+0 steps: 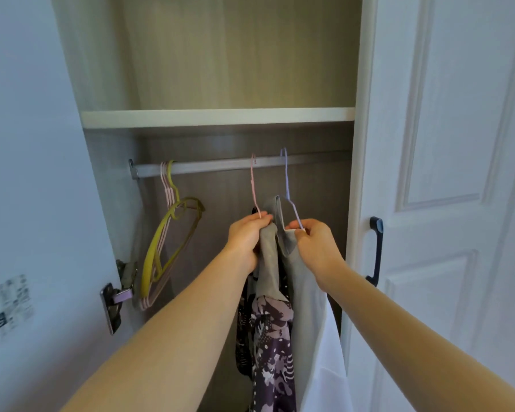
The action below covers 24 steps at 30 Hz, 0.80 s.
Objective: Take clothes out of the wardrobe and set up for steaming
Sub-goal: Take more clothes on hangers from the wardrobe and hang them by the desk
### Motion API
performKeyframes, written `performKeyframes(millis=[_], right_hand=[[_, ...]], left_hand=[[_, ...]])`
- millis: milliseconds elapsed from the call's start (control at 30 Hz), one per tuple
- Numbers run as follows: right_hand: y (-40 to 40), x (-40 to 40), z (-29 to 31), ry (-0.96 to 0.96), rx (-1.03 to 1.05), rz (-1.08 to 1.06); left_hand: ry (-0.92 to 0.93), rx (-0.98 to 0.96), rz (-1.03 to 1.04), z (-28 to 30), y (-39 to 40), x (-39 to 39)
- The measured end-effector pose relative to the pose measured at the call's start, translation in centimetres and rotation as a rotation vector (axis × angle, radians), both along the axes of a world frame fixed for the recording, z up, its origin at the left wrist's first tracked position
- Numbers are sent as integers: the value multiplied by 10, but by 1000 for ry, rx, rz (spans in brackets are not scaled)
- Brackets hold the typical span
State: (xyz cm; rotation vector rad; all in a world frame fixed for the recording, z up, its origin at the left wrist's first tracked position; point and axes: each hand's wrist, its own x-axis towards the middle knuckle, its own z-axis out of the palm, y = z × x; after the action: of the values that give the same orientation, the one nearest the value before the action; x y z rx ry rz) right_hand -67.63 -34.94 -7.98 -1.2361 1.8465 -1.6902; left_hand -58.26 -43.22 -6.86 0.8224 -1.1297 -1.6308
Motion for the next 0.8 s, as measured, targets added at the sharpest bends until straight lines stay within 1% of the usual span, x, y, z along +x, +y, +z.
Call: performKeyframes(millis=[133,167,267,300,400,600,700,800], right_hand=[[40,11,-8,53,55,6],[52,15,-10,70,74,3],[90,29,-13,115,116,-15],[103,34,-12,140,122,-18],[146,51,-8,211,126,-13],[226,90,1,152,106,-12],[268,109,3,115,94,-26],[308,128,-1,103,80,-58]], left_hand=[[40,69,-55,-18,42,17],[23,70,-55,-22,52,21],[-118,1,-27,-28,83,30],[-134,-10,-26,-29,95,33],[-105,11,-42,-26,130,43],[-27,7,-141,-19,201,72],[-17,-1,-129,-14,239,90],[-35,-64,-142,-11,277,111]])
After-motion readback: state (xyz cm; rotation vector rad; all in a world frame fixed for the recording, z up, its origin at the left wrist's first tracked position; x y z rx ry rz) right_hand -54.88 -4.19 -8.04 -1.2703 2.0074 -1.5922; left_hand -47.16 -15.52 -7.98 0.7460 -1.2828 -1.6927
